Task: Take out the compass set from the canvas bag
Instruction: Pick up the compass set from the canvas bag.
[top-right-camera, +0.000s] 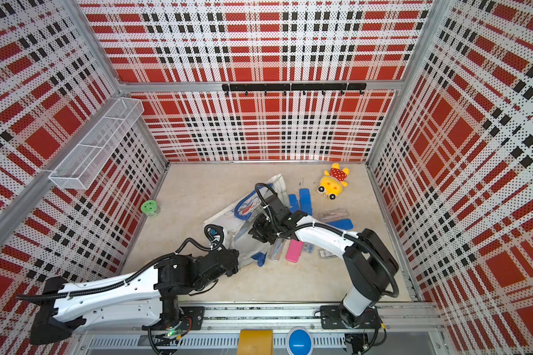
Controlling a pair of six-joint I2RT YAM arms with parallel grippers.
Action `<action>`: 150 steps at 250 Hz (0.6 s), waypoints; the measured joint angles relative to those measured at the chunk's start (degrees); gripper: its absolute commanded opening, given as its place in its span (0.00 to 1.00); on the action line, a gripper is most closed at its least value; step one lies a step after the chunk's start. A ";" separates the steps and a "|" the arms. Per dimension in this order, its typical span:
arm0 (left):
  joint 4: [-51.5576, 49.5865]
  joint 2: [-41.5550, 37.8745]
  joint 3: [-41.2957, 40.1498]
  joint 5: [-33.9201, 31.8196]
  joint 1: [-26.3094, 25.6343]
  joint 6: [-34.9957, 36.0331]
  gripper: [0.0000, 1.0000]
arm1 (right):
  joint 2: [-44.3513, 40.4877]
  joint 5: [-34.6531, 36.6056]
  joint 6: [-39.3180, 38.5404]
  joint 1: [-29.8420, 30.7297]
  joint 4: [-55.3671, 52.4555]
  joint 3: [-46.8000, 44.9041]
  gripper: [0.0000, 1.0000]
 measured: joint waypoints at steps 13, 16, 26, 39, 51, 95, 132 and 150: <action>0.26 -0.33 -0.33 -0.33 -0.24 -0.17 0.00 | 1.53 0.92 1.62 0.55 1.92 0.35 0.41; 0.26 -0.42 -0.37 -0.37 -0.28 -0.20 0.00 | 1.90 1.29 2.12 0.66 2.36 0.35 0.42; 0.33 -0.61 -0.48 -0.50 -0.35 -0.31 0.00 | 3.19 2.19 3.54 1.05 3.87 0.46 0.45; 0.55 -0.72 -0.50 -0.74 -0.35 -0.35 0.00 | 4.90 3.17 4.52 1.42 5.40 0.70 0.49; 0.72 -0.85 -0.55 -0.87 -0.44 -0.35 0.00 | 6.49 3.78 5.75 1.64 6.80 1.01 0.51; 1.57 -1.11 -0.96 -0.83 -0.59 -0.20 0.00 | 12.24 5.55 7.63 1.86 11.34 2.05 0.62; 1.60 -1.27 -1.09 0.26 -0.59 0.26 0.00 | 15.72 6.10 8.96 1.95 17.46 2.05 0.65; 1.64 -1.29 -1.11 1.01 -0.61 0.59 0.00 | 17.86 6.01 9.94 1.99 21.29 2.05 0.65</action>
